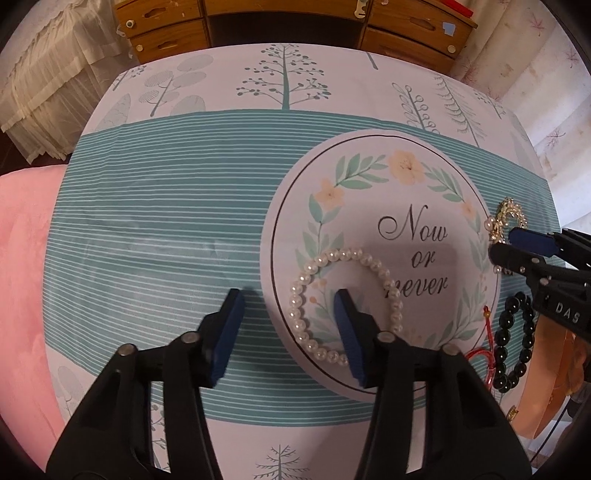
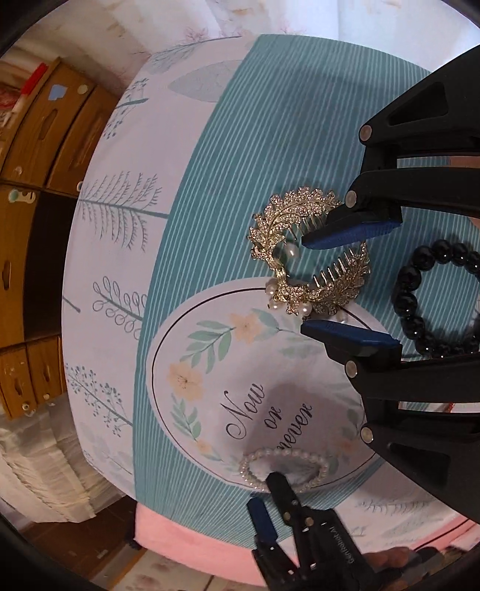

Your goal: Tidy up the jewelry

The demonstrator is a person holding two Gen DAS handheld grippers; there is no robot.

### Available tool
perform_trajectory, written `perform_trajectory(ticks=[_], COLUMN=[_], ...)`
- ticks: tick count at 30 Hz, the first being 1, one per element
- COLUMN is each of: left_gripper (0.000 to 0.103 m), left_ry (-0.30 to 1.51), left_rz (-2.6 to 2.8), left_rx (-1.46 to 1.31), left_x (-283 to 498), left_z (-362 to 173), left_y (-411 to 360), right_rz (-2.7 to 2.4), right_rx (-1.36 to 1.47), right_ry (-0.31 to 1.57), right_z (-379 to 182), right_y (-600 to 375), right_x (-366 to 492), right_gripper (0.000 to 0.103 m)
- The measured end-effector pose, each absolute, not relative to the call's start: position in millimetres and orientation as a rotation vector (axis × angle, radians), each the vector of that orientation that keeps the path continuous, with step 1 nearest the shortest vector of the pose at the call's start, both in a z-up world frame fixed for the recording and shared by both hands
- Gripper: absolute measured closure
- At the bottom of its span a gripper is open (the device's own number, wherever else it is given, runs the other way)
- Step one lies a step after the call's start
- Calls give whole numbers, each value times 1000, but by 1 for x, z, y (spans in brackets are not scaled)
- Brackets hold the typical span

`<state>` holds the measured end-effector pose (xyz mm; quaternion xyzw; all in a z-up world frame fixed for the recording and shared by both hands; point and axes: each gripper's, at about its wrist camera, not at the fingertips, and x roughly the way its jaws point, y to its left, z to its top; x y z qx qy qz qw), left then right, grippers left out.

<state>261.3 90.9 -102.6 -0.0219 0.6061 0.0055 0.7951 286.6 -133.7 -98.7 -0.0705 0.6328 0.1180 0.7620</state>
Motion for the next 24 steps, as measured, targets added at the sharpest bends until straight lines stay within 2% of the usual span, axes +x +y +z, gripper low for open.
perform_trajectory(ticks=[1,4,5,11,15,16,17,24], left_gripper=[66,88,98,98,98,98,98,98], left_ry=[1301,1304,1308,1310,1260,1251,1237,1144], left_rz=[22,23,22,20,16,12,6,-79], left_rx=[-43,-31,-29,-73,-133,-143,-158,-171], left_x=[262,262,261,257,251,250,248,229], left_z=[-102,-101,-101,-101,-88,-85,-79,-24], left_y=[91,90,90,95,101,102,103,80], right_rz=[260,262,259,240,271,281,293,357], right_rx=[-171,-244,-256,-205,-106,-75,-48,89], right_ry=[1370,1350,1342,1319,1263,1247,1229,1161], right_z=[-99,-100,-100,-94,-71,-63,-54,-8], right_y=[-132,-125,-123,-131,-144,-148,-153,-173], right_x=[286,280,279,274,263,259,254,231], right_gripper=[63,67,75,75,76,81,102,102])
